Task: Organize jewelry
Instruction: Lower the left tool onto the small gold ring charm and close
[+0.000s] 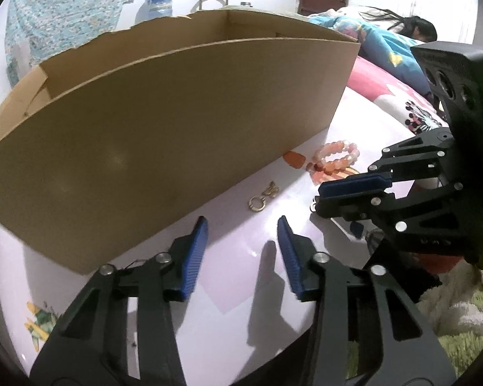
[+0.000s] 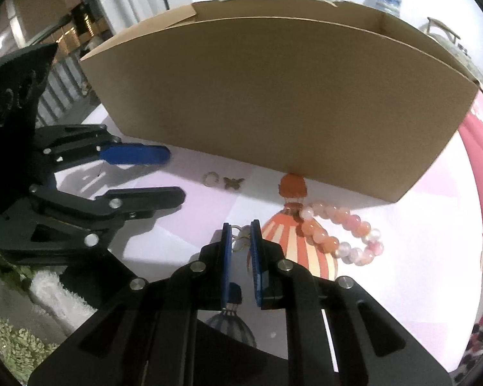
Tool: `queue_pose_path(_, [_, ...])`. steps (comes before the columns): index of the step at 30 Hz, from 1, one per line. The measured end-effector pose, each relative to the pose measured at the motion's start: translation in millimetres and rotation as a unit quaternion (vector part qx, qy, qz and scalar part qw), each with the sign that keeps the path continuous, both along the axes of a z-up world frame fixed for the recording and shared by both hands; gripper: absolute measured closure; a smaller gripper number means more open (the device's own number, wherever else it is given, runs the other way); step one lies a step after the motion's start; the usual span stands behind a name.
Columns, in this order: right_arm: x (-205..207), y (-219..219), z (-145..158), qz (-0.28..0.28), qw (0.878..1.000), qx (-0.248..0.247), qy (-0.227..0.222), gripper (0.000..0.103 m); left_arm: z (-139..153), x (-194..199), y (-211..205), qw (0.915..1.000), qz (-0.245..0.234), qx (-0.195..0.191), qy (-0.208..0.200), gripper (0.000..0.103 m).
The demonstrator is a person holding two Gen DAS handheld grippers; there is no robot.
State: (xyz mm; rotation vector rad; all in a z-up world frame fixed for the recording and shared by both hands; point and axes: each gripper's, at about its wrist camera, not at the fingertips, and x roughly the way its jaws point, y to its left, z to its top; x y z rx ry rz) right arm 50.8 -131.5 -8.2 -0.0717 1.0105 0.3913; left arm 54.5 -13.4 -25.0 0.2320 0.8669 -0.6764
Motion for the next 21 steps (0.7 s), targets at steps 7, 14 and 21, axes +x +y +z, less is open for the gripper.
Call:
queue_pose_path(7, [-3.9, -17.6, 1.7, -0.008, 1.0, 0.014, -0.002, 0.091, -3.6, 8.3, -15.2, 0.9996, -0.025, 0.011, 0.001, 0.072])
queue_pose_path(14, [-2.0, -23.9, 0.9, -0.012, 1.0, 0.024, -0.003, 0.091, -4.9, 11.0, -25.2, 0.9991, -0.036, 0.024, -0.007, 0.081])
queue_pose_path(21, [-2.3, -27.6, 0.4, -0.014, 0.999, 0.031, -0.004, 0.091, -4.2, 10.1, -31.5, 0.9979, -0.049, 0.038, -0.018, 0.082])
